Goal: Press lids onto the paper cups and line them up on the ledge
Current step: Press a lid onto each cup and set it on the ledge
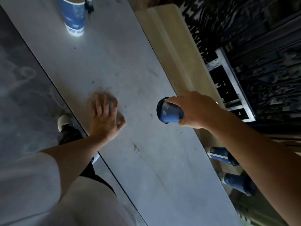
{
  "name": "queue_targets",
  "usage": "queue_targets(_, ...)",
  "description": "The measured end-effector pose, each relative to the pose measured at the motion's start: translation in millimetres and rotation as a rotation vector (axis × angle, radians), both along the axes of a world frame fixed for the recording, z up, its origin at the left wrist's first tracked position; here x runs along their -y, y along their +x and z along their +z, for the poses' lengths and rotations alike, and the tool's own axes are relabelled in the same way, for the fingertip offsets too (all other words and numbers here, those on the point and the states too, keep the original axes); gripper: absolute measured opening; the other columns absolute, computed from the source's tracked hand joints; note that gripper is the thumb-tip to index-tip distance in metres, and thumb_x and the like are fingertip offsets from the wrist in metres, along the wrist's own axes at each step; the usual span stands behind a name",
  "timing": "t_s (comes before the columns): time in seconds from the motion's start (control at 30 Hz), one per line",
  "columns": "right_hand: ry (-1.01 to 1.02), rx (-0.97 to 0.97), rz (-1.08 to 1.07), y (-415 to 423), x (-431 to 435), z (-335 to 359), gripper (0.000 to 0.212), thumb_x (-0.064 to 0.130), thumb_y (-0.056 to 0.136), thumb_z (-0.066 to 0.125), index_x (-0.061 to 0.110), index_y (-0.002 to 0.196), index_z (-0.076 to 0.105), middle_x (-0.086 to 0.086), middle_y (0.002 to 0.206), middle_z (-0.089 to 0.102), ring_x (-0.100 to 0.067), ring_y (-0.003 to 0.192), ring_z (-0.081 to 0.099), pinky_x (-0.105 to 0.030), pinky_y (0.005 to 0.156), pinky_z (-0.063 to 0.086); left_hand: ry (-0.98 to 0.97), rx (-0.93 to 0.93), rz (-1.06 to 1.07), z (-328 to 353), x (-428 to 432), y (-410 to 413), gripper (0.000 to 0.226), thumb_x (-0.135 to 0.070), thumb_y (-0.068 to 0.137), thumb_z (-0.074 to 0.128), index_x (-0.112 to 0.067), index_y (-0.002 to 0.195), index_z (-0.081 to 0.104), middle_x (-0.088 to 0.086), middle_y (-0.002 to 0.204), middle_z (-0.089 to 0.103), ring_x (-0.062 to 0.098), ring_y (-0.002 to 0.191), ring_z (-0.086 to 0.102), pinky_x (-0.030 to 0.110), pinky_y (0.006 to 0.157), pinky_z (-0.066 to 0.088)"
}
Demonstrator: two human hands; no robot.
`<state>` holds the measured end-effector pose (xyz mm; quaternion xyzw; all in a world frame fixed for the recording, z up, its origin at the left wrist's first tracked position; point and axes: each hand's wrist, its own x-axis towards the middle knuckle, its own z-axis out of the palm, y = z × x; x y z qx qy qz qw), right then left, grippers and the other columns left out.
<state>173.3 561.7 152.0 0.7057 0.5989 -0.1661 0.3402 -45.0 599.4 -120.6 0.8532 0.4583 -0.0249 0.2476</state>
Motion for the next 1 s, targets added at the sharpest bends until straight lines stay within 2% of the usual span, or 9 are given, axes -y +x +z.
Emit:
queue_targets(0.13,-0.009,0.167,0.222,-7.0,-7.9,9.5,0.067,0.028,0.081,0.072,0.038,0.138,0.041,-0.003,0.119,0.051,-0.026,0.107,0.054,-0.034,0.071,0.036,0.016,0.022,0.015,-6.1,0.3,0.3,0.087,-0.063,0.078,0.037,-0.014,0.149,0.027,0.027,0.16,0.014,0.058,0.146,0.004,0.07,0.118,0.013)
queue_targets(0.3,-0.025,0.104,0.198,-12.3,-13.0,14.4,0.07,0.027,0.081,0.07,0.041,0.141,0.037,-0.002,0.116,0.05,-0.026,0.106,0.055,-0.033,0.071,0.036,0.045,0.027,0.021,-8.3,0.3,1.0,0.083,-0.063,0.08,0.038,-0.016,0.149,0.033,0.026,0.16,0.015,0.057,0.146,0.003,0.07,0.119,0.007)
queue_targets(0.87,-0.025,0.097,0.211,-17.4,-21.5,22.5,0.068,0.03,0.083,0.071,0.038,0.142,0.039,-0.003,0.124,0.051,-0.026,0.111,0.053,-0.032,0.075,0.039,0.093,-0.012,0.005,-7.1,1.0,0.0,0.087,-0.068,0.086,0.04,-0.017,0.154,0.025,0.016,0.164,0.015,0.054,0.148,-0.005,0.067,0.119,0.003)
queue_targets(1.0,-0.033,0.091,0.195,-17.0,-21.4,22.1,0.07,0.03,0.082,0.072,0.038,0.143,0.039,-0.003,0.125,0.051,-0.027,0.11,0.054,-0.032,0.074,0.038,0.094,-0.017,0.002,-8.2,1.2,0.4,0.087,-0.069,0.085,0.036,-0.017,0.154,0.025,0.015,0.164,0.015,0.054,0.148,-0.006,0.065,0.119,-0.003)
